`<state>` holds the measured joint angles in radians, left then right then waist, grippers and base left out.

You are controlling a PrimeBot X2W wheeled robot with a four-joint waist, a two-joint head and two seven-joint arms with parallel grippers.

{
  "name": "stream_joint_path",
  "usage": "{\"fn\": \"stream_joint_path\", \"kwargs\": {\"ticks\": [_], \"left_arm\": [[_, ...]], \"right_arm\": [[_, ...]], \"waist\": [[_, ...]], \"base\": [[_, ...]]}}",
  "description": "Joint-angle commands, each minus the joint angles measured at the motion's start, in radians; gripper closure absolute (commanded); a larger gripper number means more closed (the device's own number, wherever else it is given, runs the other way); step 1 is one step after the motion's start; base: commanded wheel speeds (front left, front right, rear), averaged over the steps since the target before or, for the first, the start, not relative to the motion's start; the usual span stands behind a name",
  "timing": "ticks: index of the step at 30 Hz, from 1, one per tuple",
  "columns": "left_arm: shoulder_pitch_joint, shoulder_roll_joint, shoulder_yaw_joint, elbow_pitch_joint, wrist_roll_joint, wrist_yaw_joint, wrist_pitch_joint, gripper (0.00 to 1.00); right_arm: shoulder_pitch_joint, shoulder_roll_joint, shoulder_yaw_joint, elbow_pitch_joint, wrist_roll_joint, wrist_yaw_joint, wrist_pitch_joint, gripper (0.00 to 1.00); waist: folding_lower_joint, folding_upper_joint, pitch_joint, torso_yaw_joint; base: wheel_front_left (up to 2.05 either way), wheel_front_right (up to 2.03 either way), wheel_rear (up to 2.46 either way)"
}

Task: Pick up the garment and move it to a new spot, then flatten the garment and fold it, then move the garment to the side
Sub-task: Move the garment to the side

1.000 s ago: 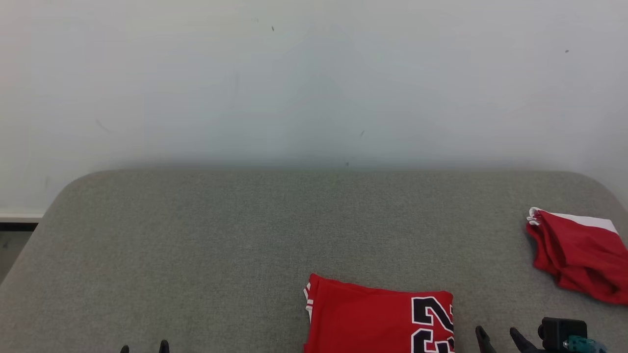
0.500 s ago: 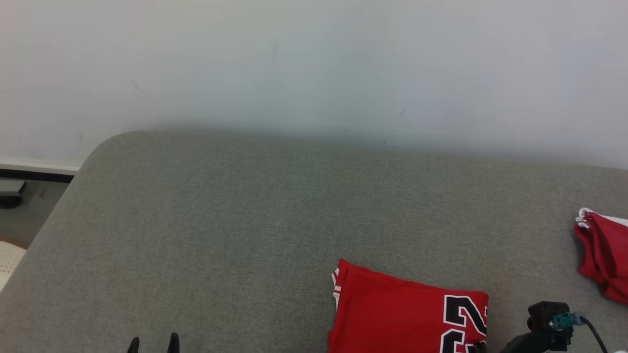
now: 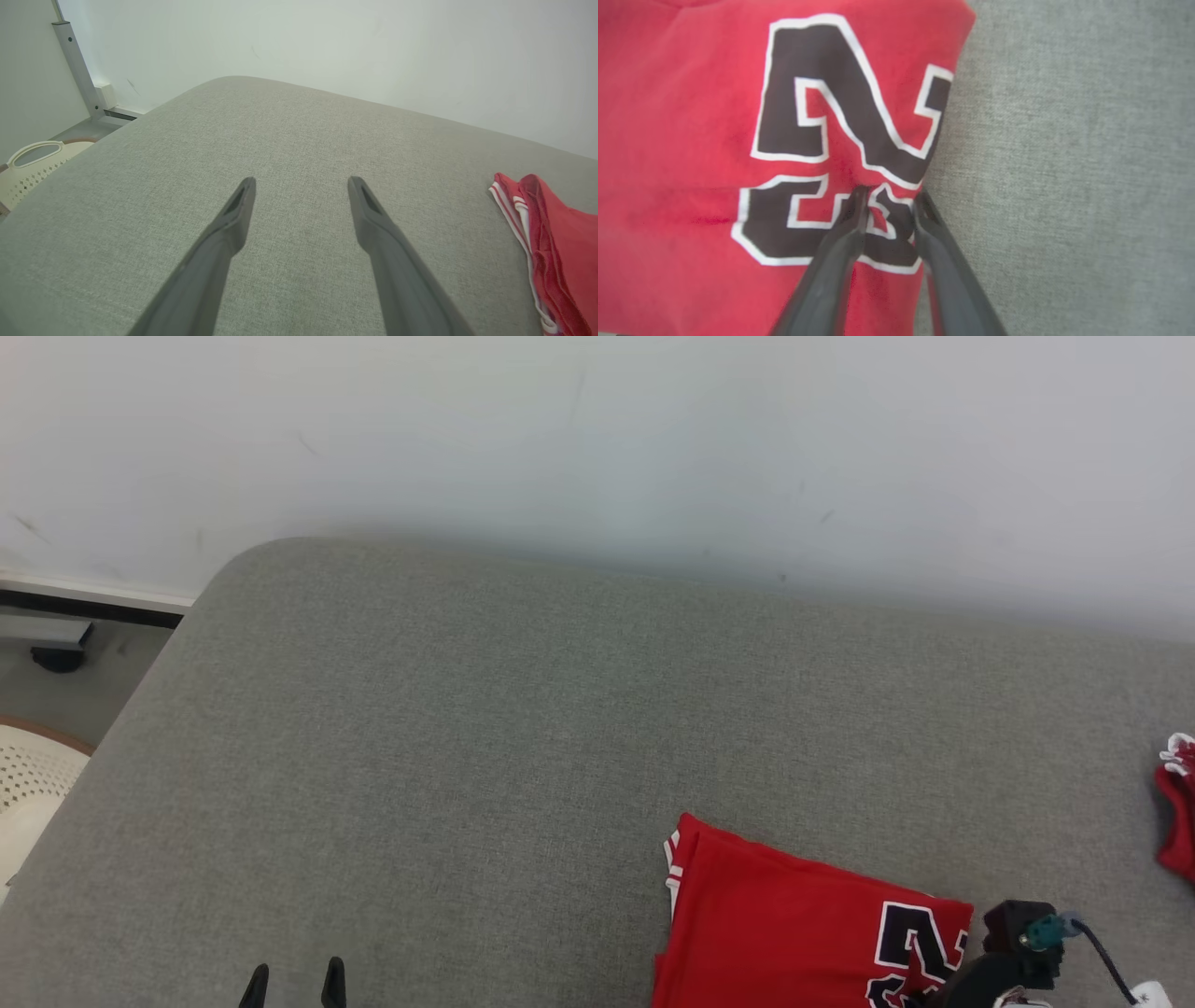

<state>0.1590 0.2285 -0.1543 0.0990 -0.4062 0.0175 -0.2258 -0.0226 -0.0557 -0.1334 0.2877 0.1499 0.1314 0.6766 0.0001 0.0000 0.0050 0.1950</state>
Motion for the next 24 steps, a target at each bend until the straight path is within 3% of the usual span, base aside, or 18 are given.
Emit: {"fn": "stream_joint_path", "kwargs": {"ticks": [1, 9, 17, 24], "left_arm": [[-0.015, 0.002, 0.0, -0.004, 0.001, 0.0, -0.003, 0.0], [-0.052, -0.007, 0.006, -0.028, -0.006, -0.006, -0.019, 0.0], [-0.112, -0.022, -0.011, -0.05, 0.017, -0.016, -0.031, 0.0], [-0.179, -0.024, -0.02, -0.049, 0.032, -0.034, -0.037, 0.0]], "right_arm": [[-0.012, 0.008, 0.01, 0.013, -0.006, -0.002, -0.007, 1.0], [-0.201, 0.004, 0.087, -0.029, -0.085, -0.002, 0.022, 1.0], [-0.425, -0.114, 0.127, -0.061, -0.102, -0.002, 0.126, 1.0], [-0.556, -0.229, 0.071, -0.119, -0.083, -0.002, 0.212, 1.0]], "waist": [[-0.0001, 0.0, -0.004, -0.016], [-0.0001, 0.0, 0.042, -0.127], [-0.0001, 0.0, 0.138, -0.243], [-0.0001, 0.0, 0.227, -0.338]], "base": [[0.0, 0.0, 0.0], [0.0, 0.0, 0.0], [0.0, 0.0, 0.0], [0.0, 0.0, 0.0]]}}
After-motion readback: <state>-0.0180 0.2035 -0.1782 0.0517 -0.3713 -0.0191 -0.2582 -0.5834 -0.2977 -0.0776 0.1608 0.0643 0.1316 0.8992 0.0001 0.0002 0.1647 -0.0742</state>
